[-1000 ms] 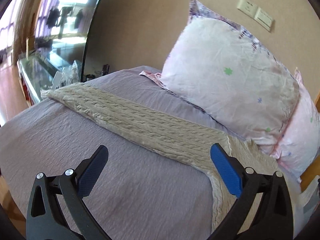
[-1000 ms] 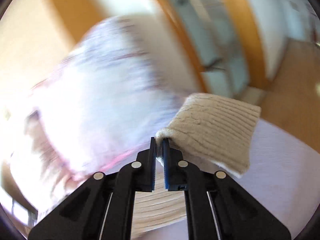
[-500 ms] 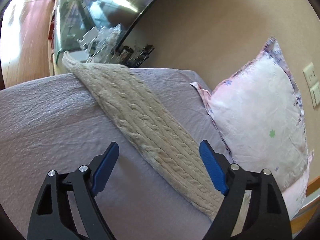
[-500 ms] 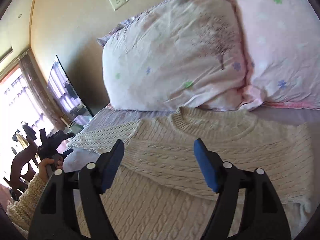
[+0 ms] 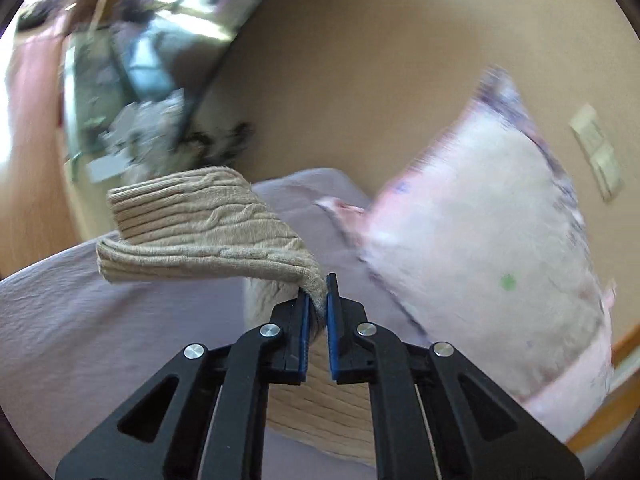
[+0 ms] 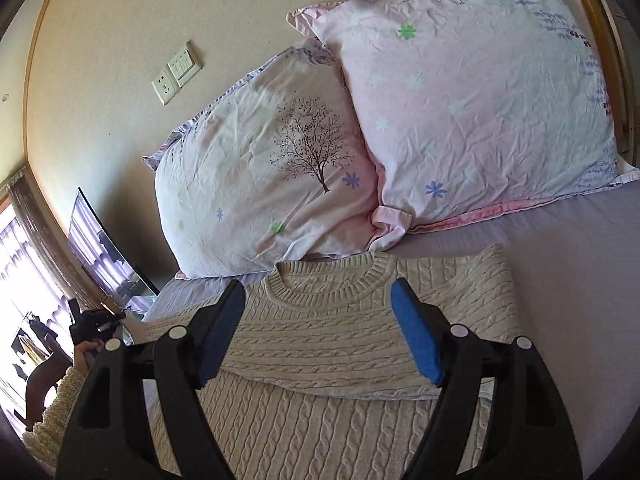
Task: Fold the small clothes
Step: 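Grasp the other sleeve with the left gripper and fold it across the body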
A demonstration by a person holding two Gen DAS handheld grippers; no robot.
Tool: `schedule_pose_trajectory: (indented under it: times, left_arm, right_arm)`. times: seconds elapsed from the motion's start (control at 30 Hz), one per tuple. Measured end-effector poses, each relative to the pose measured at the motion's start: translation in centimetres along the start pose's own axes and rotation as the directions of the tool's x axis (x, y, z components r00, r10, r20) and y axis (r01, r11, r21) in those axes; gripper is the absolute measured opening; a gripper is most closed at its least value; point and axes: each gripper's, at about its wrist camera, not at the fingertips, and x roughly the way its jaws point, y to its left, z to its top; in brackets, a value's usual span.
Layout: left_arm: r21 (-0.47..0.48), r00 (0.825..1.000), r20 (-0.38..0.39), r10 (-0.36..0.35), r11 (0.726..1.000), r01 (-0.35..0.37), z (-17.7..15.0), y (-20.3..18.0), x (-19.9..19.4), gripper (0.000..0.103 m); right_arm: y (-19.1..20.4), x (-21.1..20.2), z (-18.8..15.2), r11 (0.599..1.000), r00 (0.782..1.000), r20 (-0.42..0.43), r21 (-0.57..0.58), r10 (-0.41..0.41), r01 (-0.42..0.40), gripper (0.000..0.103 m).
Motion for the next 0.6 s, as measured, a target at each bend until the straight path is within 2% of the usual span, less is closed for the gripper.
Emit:
schedule_pose_trajectory:
  times: [0.03,0.07,0.1,0.13,0.17,0.23,0.27,0.3,0.33,0.4,0.43,0.47,0.5,0.53,0.57,0.6]
  left_arm:
    - [0.098,0.997,-0.023,-0.079,0.992,0.081,-1.4,-3.9,-0.2,0.006]
    - [0.195,0.983,-0.071,-0.169,0.964,0.179,-3.4,-8.1,-0.2,0.006]
    - [0.274,0.957,-0.139,-0.254,0.919,0.284,-5.9,-11.9,-0.3,0.006]
    - [0.341,0.915,-0.234,-0.328,0.854,0.393,-9.0,-15.6,-0.1,0.006]
    - [0.385,0.873,-0.325,-0.363,0.792,0.473,-12.2,-18.6,0.1,0.007]
    - [0.432,0.790,-0.504,-0.349,0.690,0.580,-18.9,-23.1,1.3,0.010]
    - [0.440,0.753,-0.575,-0.320,0.655,0.614,-21.9,-24.3,1.9,0.010]
    - [0.448,0.730,-0.618,-0.292,0.632,0.632,-24.0,-24.9,2.3,0.010]
    - [0.451,0.722,-0.635,-0.276,0.626,0.636,-25.1,-24.9,2.3,0.010]
    - [0.436,0.721,-0.633,-0.281,0.640,0.633,-24.9,-23.3,1.8,0.011]
    - [0.434,0.735,-0.615,-0.286,0.655,0.619,-24.2,-22.2,1.0,0.021]
    - [0.439,0.759,-0.585,-0.285,0.676,0.592,-23.2,-20.9,0.3,0.030]
    - [0.449,0.792,-0.544,-0.278,0.700,0.555,-22.2,-19.8,-0.3,0.051]
    - [0.463,0.824,-0.501,-0.266,0.722,0.515,-21.3,-18.3,-1.3,0.063]
    - [0.478,0.852,-0.463,-0.245,0.740,0.472,-20.3,-16.8,-2.1,0.065]
    - [0.488,0.872,-0.438,-0.218,0.757,0.434,-19.6,-15.5,-2.7,0.066]
  right_arm:
    - [-0.1,-0.1,0.0,1.000,1.000,0.006,0.005,0.003,-0.004,0.075]
    - [-0.2,-0.1,-0.1,1.000,1.000,0.009,0.013,0.007,-0.008,0.075]
    - [-0.4,0.1,-0.2,1.000,1.000,0.009,0.024,0.011,-0.011,0.075]
    - [-0.6,0.4,-0.4,0.999,1.000,0.001,0.040,0.017,-0.017,0.075]
    - [-0.9,0.9,-0.5,0.998,1.000,-0.015,0.055,0.023,-0.022,0.076]
    - [-1.7,2.4,-1.0,0.996,0.998,-0.067,0.090,0.010,-0.004,0.076]
    - [-2.4,3.1,-1.2,0.994,0.995,-0.097,0.111,-0.009,0.020,0.076]
    - [-3.1,3.6,-1.5,0.991,0.992,-0.122,0.129,-0.027,0.043,0.074]
    - [-3.9,3.8,-1.8,0.987,0.989,-0.141,0.148,-0.039,0.060,0.071]
    - [-5.5,4.2,-2.2,0.978,0.983,-0.176,0.190,-0.057,0.091,0.054]
    - [-6.2,4.4,-2.3,0.973,0.978,-0.195,0.204,-0.069,0.109,0.053]
    - [-6.8,4.9,-2.4,0.967,0.972,-0.219,0.216,-0.084,0.133,0.052]
    - [-7.2,5.3,-2.6,0.961,0.965,-0.241,0.224,-0.106,0.162,0.049]
    - [-7.5,5.8,-2.9,0.958,0.958,-0.261,0.224,-0.115,0.176,0.046]
    - [-7.6,6.5,-3.2,0.958,0.951,-0.285,0.219,-0.118,0.184,0.043]
    - [-7.5,7.2,-3.6,0.958,0.942,-0.312,0.208,-0.125,0.196,0.042]
